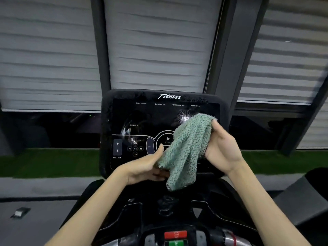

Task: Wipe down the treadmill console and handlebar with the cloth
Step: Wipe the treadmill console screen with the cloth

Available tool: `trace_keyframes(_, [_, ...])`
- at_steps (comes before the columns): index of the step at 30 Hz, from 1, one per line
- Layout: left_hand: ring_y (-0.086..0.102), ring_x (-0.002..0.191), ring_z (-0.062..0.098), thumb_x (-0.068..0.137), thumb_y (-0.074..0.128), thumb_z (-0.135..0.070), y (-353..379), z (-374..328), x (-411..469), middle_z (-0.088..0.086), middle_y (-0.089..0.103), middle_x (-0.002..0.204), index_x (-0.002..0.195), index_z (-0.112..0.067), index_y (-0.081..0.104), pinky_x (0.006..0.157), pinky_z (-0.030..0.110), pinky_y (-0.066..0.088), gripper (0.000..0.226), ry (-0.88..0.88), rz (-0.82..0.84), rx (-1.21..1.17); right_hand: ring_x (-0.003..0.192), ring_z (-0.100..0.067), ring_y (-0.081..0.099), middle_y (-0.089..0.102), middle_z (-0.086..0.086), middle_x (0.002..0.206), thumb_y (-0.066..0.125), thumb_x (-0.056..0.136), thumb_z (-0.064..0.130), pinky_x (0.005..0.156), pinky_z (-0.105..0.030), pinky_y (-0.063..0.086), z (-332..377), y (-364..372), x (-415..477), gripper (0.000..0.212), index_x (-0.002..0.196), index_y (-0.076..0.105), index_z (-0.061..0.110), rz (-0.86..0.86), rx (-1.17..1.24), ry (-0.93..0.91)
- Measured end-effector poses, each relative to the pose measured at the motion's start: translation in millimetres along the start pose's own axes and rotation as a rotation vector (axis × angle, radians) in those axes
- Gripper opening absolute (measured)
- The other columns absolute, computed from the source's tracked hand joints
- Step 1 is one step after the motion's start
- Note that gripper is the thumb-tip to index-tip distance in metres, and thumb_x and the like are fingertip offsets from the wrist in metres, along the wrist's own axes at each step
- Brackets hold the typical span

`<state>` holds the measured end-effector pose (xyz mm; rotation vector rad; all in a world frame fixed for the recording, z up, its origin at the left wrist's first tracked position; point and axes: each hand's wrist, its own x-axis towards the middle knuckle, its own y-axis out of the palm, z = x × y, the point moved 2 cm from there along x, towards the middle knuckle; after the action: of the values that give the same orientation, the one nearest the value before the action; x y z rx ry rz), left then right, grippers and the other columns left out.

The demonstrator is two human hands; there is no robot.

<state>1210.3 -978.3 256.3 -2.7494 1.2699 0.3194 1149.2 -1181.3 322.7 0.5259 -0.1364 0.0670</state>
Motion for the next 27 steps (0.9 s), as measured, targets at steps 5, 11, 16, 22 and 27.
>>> trace_keyframes(5, [0.064, 0.114, 0.022, 0.082, 0.076, -0.02, -5, -6, 13, 0.005, 0.068, 0.124, 0.126, -0.014, 0.058, 0.095, 0.037, 0.054, 0.047, 0.26, -0.197, -0.276, 0.126, -0.03, 0.053, 0.056, -0.016, 0.136, 0.029, 0.103, 0.038, 0.102, -0.045, 0.046, 5, -17, 10, 0.05, 0.138, 0.047, 0.009, -0.025, 0.032, -0.039])
trace_keyframes(11, [0.069, 0.104, 0.013, 0.089, 0.066, -0.019, -13, -23, 24, 0.005, 0.071, 0.119, 0.127, -0.013, 0.055, 0.086, 0.032, 0.056, 0.04, 0.343, -0.443, -0.291, 0.127, -0.027, 0.053, 0.056, -0.013, 0.136, 0.031, 0.103, 0.034, 0.103, -0.047, 0.043, 6, -34, 19, 0.045, 0.137, 0.049, 0.01, -0.045, -0.065, -0.024])
trace_keyframes(16, [0.061, 0.118, 0.024, 0.048, 0.091, -0.052, -32, -31, 21, 0.015, 0.066, 0.122, 0.147, -0.033, 0.028, 0.108, 0.041, 0.043, 0.119, 0.282, -0.626, 0.029, 0.112, -0.029, 0.063, 0.067, -0.015, 0.118, 0.046, 0.099, 0.016, 0.092, -0.04, 0.053, 8, -47, 21, 0.03, 0.122, 0.059, 0.001, -0.096, -0.359, -0.038])
trace_keyframes(22, [0.068, 0.094, 0.036, 0.062, 0.092, -0.024, -42, -48, 14, 0.014, 0.074, 0.096, 0.104, -0.036, 0.069, 0.095, 0.052, 0.052, 0.05, 0.327, -0.525, 0.405, 0.099, -0.032, 0.069, 0.073, -0.016, 0.099, 0.07, 0.084, 0.005, 0.096, -0.055, 0.048, 16, -76, 29, 0.021, 0.102, 0.067, -0.004, -0.264, -0.733, 0.116])
trace_keyframes(27, [0.061, 0.083, 0.023, 0.066, 0.085, -0.04, -49, -48, 20, 0.007, 0.067, 0.095, 0.097, -0.053, 0.061, 0.088, 0.045, 0.052, 0.042, 0.292, -0.533, 0.726, 0.079, -0.016, 0.07, 0.074, -0.008, 0.081, 0.079, 0.078, 0.018, 0.073, -0.035, 0.059, 22, -91, 32, 0.027, 0.081, 0.065, -0.005, -0.289, -0.953, 0.339])
